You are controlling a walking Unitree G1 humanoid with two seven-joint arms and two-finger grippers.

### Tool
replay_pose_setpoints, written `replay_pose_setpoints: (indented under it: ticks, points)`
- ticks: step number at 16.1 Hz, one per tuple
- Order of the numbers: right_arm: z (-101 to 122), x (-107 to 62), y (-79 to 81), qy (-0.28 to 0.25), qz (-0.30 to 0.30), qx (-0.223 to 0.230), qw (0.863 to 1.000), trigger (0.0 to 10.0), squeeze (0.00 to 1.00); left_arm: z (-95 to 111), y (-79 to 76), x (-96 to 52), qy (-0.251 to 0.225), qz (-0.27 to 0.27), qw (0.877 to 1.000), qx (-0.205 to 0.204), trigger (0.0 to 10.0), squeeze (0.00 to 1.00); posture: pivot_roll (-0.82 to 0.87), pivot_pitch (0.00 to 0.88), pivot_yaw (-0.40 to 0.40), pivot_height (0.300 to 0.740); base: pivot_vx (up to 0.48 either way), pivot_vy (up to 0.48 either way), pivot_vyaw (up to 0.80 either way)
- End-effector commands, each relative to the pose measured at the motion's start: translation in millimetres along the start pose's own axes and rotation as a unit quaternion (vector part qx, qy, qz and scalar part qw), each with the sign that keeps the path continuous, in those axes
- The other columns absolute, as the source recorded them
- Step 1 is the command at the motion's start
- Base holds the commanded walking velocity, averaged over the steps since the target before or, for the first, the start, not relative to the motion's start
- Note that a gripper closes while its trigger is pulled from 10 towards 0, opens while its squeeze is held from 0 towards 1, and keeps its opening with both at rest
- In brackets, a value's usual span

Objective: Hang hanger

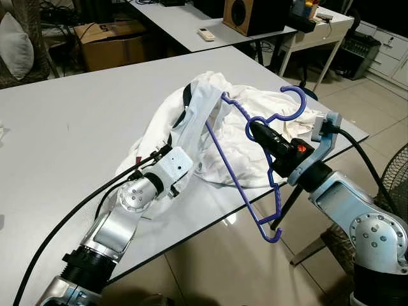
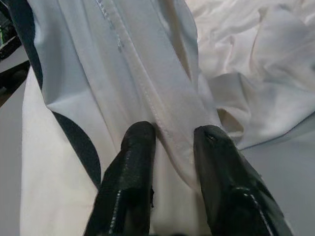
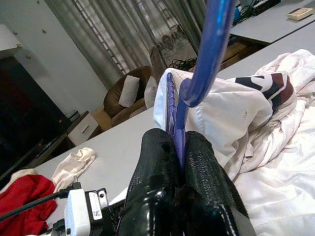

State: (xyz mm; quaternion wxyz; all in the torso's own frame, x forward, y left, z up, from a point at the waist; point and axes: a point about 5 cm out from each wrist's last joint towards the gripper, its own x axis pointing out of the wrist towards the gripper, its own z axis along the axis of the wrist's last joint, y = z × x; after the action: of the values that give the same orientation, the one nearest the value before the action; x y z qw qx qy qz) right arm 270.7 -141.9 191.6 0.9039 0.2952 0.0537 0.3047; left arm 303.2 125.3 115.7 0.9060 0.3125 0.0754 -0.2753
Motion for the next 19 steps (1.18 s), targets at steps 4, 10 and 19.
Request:
replay_pose_setpoints:
  ticks: [4,10,19]
  points:
    - [7,-0.3,2.0,-0.013,0.005,-0.001,1.000,10.0,0.00,-5,-4.4,-0.4,0.013,-0.020,1.000,-0.002,0.0,0.00,-0.15,0.000,-0.039,0.740,0.000,0.000,0.00]
    - [7,-0.9,0.8,-0.015,0.001,0.000,1.000,10.0,0.00,-11,1.7,-3.9,0.016,-0.017,0.998,-0.056,0.0,0.00,-0.14,0.000,-0.042,0.740,0.000,0.000,0.00]
    - [-3,-21.8,-14.1,0.009,-0.046,-0.020,0.999,10.0,0.00,15,79.9,-57.7,-0.148,-0.040,0.977,-0.147,0.0,0.00,-0.14,0.000,-0.035,0.740,0.000,0.000,0.00]
